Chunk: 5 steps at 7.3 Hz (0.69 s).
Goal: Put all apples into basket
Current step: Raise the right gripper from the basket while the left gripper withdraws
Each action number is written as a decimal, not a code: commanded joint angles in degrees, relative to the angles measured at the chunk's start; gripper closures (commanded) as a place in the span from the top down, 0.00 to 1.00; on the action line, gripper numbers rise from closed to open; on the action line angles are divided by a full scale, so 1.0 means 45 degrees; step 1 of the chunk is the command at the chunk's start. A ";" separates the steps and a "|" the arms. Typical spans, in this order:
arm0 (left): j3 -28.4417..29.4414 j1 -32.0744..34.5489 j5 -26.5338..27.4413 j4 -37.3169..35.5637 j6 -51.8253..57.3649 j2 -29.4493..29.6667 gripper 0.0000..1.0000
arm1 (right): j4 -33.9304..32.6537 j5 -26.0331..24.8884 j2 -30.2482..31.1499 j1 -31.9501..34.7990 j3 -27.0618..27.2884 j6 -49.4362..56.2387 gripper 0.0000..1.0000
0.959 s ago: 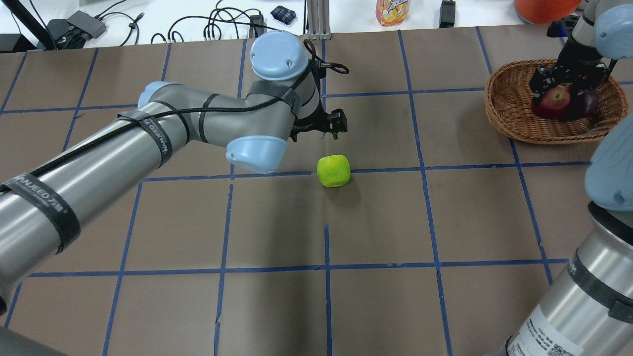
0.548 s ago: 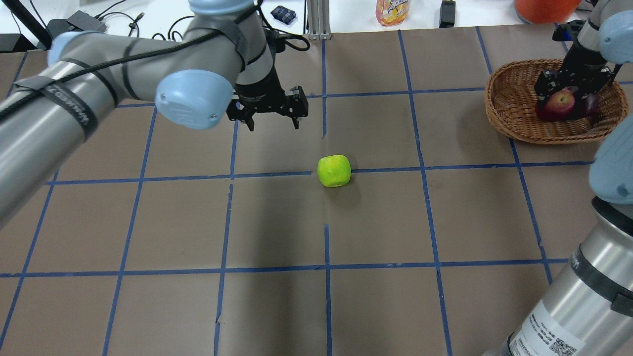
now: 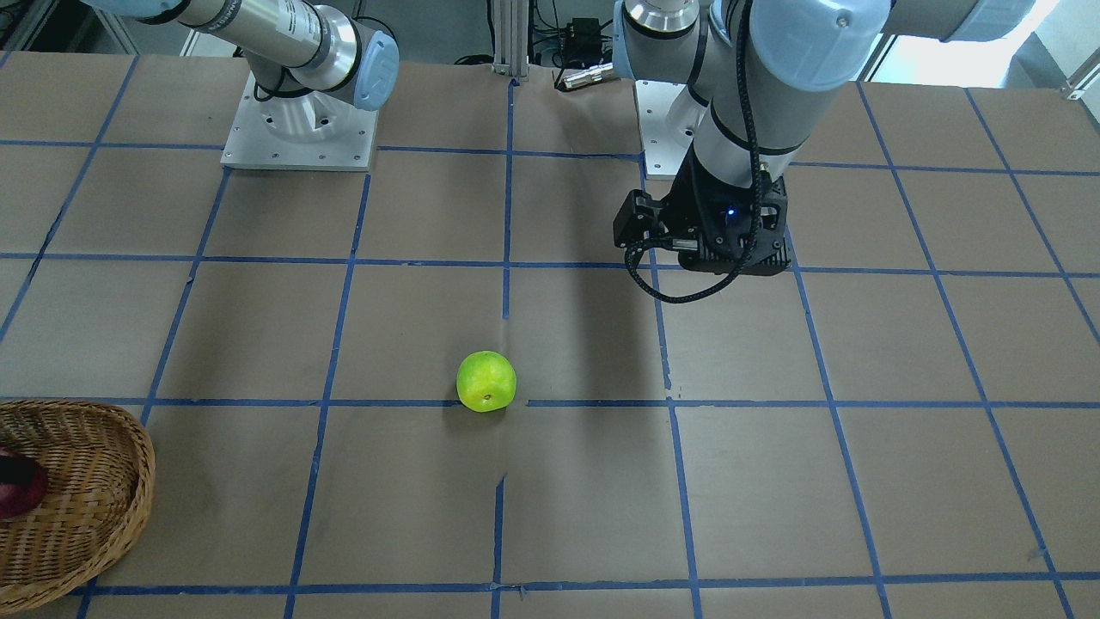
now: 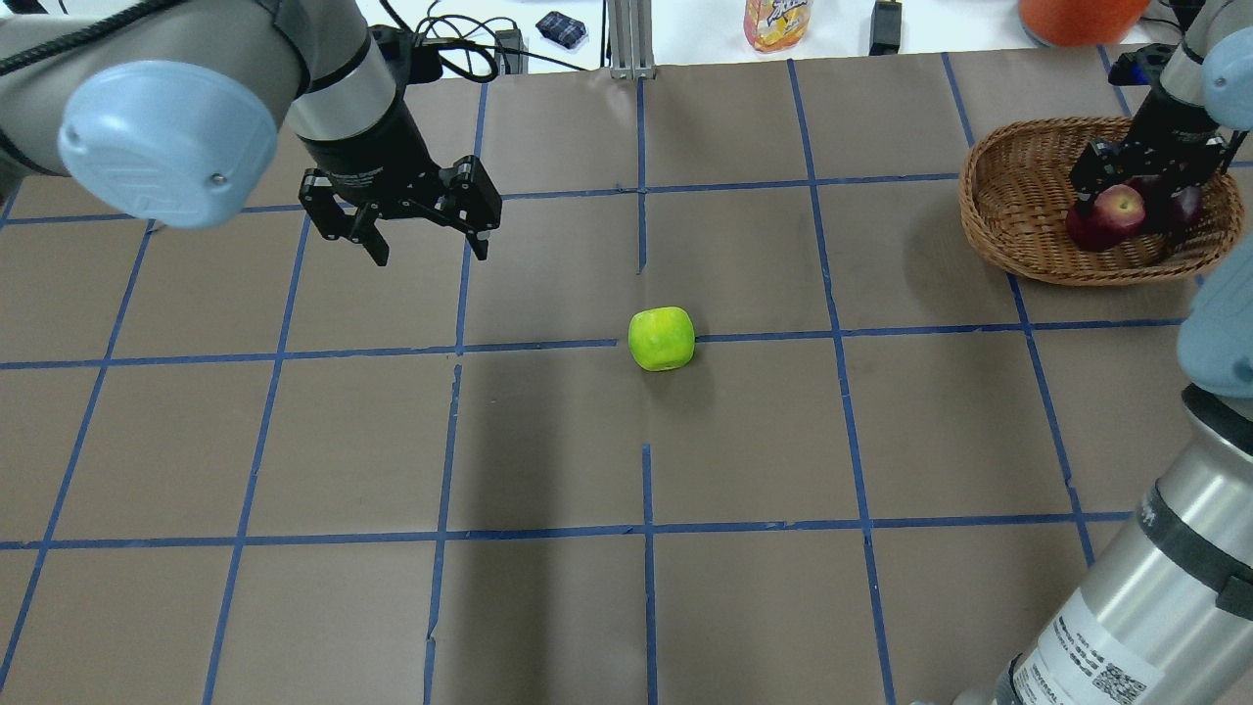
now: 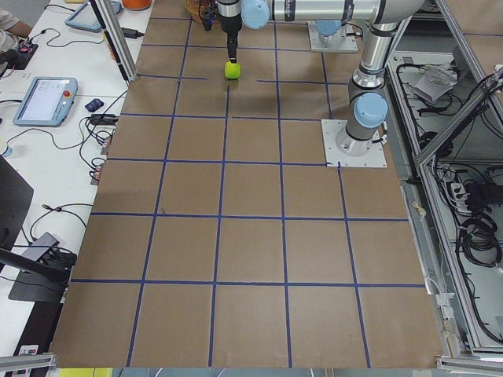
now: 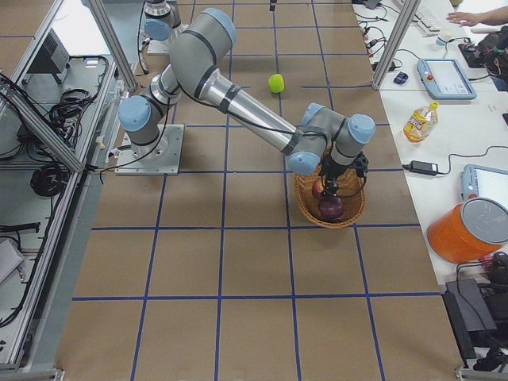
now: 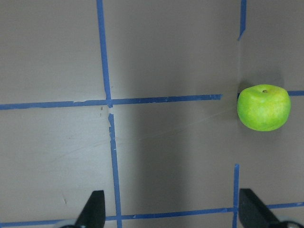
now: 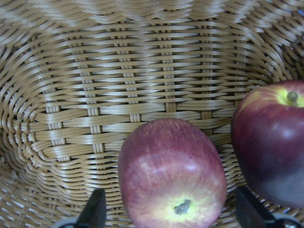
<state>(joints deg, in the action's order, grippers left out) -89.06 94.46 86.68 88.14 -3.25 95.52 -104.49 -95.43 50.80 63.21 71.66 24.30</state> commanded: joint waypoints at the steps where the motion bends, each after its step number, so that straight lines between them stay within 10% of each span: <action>1: -0.0033 -0.0230 -0.0024 0.0043 0.0370 -0.0540 1.00 | 0.0249 0.0112 0.0543 0.0092 -0.0006 0.0030 1.00; 5: -0.0033 -0.0250 -0.0043 -0.0641 0.0389 -0.0834 1.00 | 0.2573 0.1655 0.2323 0.3596 0.0111 -0.4190 1.00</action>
<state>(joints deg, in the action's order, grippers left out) -89.18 93.33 86.52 86.30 -1.51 92.16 -94.83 -89.20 59.66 73.00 72.08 14.14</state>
